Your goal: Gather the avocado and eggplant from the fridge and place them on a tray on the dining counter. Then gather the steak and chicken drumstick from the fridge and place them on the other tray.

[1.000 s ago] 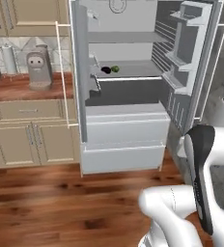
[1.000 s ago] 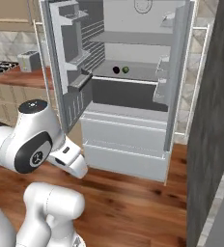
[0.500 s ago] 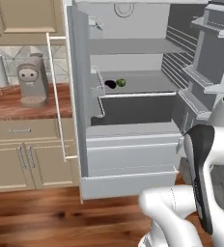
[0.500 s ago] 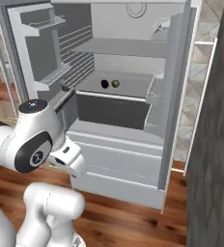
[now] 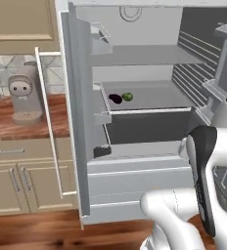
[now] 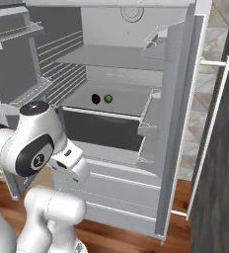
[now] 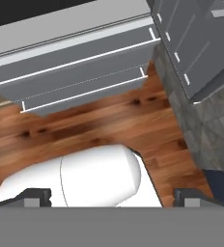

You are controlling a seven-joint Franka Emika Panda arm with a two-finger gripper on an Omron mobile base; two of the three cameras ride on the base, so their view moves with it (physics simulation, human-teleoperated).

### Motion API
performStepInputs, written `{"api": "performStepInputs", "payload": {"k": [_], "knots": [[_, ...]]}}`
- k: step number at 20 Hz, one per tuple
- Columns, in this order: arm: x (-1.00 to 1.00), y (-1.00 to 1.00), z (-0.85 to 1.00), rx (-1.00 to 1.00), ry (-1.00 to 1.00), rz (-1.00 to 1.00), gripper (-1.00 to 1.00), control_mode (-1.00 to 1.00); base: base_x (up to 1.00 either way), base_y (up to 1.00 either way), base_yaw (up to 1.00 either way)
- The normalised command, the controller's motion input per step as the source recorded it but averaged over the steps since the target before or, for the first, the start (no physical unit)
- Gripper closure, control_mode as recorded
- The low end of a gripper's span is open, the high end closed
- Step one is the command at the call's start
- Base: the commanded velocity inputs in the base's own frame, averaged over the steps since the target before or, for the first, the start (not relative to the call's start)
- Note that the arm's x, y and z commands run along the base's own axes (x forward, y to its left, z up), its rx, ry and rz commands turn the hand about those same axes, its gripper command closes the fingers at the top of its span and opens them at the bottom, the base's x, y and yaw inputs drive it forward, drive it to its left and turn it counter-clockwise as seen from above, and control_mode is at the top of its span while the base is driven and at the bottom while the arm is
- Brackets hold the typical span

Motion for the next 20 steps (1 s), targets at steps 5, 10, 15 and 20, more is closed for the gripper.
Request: {"api": "performStepInputs", "payload": {"k": [5,10,15,20], "knots": [[0.00,0.00,0.00,0.00,0.00,0.00,-1.00,1.00,0.65,-0.08,-0.02],[0.00,0.00,0.00,0.00,0.00,0.00,-1.00,1.00,0.71,-0.02,-0.03],[0.00,0.00,0.00,0.00,0.00,0.00,-1.00,1.00,0.71,0.00,-0.03],[0.00,0.00,0.00,0.00,0.00,0.00,-1.00,1.00,0.69,0.00,-0.03]]}}
